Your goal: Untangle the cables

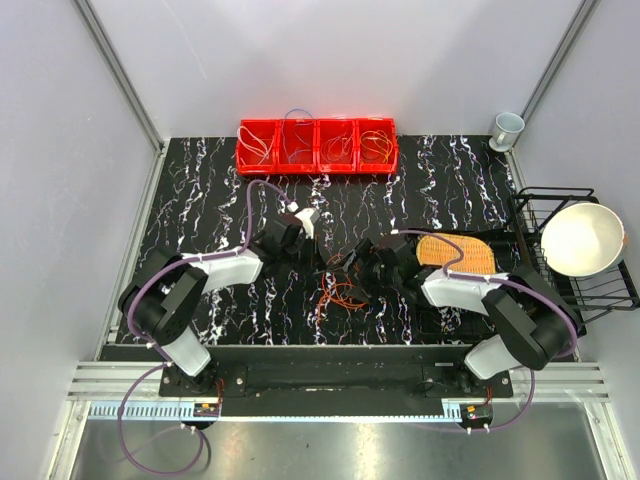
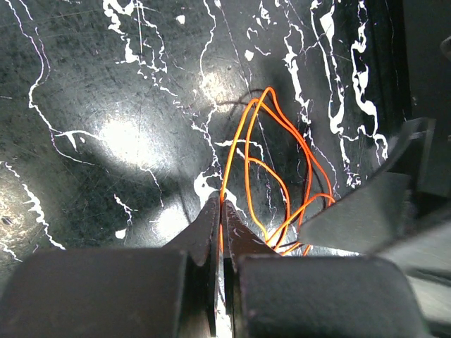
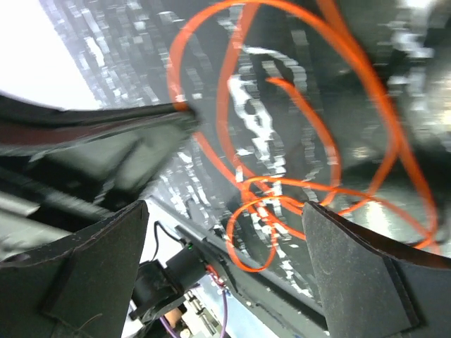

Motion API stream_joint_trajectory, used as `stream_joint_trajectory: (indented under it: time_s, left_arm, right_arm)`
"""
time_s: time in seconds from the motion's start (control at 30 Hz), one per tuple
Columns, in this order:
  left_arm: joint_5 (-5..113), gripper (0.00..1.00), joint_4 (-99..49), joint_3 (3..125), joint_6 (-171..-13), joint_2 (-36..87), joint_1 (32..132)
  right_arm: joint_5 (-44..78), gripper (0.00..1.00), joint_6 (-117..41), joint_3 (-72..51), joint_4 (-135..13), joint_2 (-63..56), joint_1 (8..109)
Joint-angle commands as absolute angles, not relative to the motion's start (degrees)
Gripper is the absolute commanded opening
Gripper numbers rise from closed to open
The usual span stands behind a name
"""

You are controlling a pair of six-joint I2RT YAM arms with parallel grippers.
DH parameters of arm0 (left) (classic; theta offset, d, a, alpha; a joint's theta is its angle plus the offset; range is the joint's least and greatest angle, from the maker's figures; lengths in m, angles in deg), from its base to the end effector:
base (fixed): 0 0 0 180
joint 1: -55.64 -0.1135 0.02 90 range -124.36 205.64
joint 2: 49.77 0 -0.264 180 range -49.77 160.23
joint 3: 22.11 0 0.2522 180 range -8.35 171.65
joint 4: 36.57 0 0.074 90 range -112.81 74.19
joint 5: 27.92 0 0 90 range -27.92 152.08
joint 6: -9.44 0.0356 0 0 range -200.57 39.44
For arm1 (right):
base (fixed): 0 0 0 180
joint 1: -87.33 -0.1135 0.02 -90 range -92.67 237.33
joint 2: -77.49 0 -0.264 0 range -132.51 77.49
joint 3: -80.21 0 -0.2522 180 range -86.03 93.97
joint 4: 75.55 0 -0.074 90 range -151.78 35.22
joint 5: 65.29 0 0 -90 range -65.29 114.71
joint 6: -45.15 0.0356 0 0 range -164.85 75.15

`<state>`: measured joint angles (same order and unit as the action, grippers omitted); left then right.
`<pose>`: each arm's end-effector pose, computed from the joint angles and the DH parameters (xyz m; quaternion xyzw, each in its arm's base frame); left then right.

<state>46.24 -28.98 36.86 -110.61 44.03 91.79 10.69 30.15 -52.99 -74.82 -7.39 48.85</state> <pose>0.2562 -0.1992 0.1599 0.1037 0.9021 -0.3238 0.2658 0.2135 0.1807 0.1529 0.2304 0.8666 0.4189 0.1431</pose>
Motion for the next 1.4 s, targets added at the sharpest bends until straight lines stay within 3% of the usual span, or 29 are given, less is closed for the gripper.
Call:
stream_joint_trajectory:
  time_s: [0.0,0.8,1.13,1.37]
  left_arm:
    - [45.3,0.0,-32.3,36.3,-109.8,41.5,92.0]
    - [44.5,0.0,-33.2,35.7,-109.2,41.2,92.6]
    - [44.2,0.0,-34.1,35.2,-108.4,40.4,93.1]
    - [44.4,0.0,-34.1,35.2,-108.1,40.2,93.5]
  right_arm:
    - [14.5,0.96,32.6,-54.8,-78.5,-9.4,48.6]
    - [21.2,0.95,31.6,-46.0,-79.8,-16.6,48.7]
    - [22.2,0.81,29.8,-43.0,-79.3,-18.9,49.4]
    - [22.4,0.56,28.0,-41.3,-78.7,-19.7,49.6]
